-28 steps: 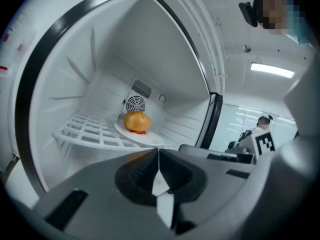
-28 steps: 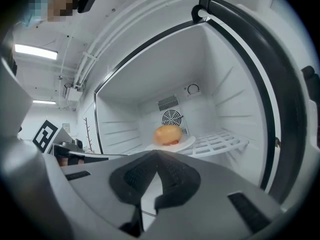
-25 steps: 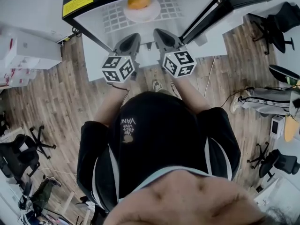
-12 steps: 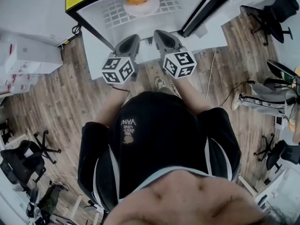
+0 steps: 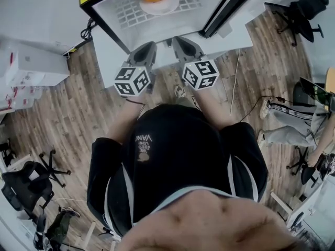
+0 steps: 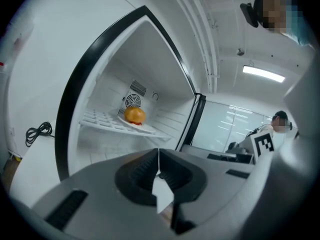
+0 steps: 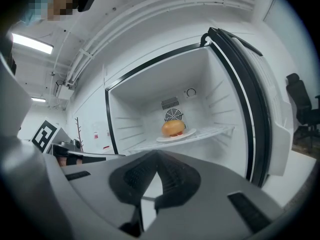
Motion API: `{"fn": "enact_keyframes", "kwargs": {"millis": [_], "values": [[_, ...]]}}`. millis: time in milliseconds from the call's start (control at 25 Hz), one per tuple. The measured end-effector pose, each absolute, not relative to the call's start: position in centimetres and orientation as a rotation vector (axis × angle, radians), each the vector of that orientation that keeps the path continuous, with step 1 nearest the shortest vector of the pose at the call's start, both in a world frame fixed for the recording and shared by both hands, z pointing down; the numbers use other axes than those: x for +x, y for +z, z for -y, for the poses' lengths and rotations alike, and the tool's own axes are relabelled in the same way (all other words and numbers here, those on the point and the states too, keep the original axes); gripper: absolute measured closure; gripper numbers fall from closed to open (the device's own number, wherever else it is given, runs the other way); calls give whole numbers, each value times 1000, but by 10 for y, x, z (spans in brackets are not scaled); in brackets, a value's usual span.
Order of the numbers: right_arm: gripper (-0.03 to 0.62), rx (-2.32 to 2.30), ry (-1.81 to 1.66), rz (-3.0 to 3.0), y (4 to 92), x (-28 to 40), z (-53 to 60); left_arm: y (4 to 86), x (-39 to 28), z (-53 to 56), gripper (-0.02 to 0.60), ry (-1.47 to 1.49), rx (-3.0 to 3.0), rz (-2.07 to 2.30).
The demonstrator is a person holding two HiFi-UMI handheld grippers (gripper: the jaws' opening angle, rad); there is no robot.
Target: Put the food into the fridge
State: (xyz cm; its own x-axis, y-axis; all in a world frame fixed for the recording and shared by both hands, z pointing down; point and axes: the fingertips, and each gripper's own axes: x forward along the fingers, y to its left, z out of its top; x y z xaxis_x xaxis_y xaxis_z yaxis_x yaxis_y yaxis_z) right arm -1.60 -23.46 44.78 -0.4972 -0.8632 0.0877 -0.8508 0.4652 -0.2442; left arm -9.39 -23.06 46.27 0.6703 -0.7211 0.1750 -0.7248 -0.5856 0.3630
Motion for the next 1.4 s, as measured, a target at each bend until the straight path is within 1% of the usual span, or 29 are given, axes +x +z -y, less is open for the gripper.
{"fn": "enact_keyframes", "kwargs": {"millis": [480, 880, 1400], "values": [[582, -1599, -400, -2617, 451, -36, 213, 465, -114, 210, 561, 14, 2499, 1084], [582, -1625, -369, -2618, 446, -36, 202, 463, -116, 201, 561, 0, 2517, 1067], [582, -1592, -345, -2660, 437, -10, 197, 457, -90, 200, 561, -3, 2512, 1098]]}}
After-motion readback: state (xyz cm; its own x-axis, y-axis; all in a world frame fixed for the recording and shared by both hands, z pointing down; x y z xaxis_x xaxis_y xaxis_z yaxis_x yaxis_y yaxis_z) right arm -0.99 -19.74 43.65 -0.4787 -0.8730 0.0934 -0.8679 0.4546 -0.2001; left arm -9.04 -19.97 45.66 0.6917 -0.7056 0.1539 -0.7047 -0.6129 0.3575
